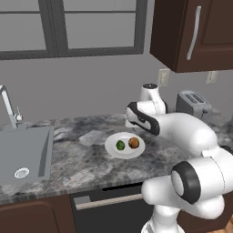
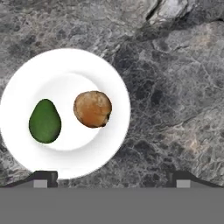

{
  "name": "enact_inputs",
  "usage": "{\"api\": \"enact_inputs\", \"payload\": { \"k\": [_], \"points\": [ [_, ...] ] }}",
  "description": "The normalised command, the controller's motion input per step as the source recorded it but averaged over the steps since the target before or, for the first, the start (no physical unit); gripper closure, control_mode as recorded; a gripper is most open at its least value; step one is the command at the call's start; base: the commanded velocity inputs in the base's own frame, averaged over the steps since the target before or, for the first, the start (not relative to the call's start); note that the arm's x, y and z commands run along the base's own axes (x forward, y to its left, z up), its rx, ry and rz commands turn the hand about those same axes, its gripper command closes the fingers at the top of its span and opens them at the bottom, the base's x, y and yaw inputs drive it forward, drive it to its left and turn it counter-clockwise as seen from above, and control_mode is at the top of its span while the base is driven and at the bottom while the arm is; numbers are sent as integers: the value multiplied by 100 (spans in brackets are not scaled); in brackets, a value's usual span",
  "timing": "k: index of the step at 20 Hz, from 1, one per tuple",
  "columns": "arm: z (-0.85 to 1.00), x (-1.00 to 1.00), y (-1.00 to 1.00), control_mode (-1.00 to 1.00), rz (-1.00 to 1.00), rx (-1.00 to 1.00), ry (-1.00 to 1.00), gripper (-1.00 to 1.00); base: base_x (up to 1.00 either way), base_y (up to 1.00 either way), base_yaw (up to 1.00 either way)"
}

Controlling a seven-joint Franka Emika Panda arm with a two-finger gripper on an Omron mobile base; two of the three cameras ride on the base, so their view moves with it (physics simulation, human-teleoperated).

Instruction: Pick the avocado and bread from the counter and place them on the plate. Then pick the jam from the cabinet and place it next to the plate. Lastly close the cabinet door.

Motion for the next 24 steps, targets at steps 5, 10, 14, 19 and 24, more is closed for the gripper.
{"api": "enact_inputs", "payload": {
  "k": [5, 10, 14, 19, 24],
  "points": [
    [65, -31, -18, -100, 0, 0, -5, -100, 0, 0, 0],
    [57, -41, -12, -100, 0, 0, -11, -100, 0, 0, 0],
    [35, -45, -4, -100, 12, 0, -24, -100, 0, 0, 0],
    [41, -48, -18, -100, 18, 0, -26, -100, 0, 0, 0],
    [61, -49, -7, -100, 4, 0, -22, -100, 0, 0, 0]
  ]
}}
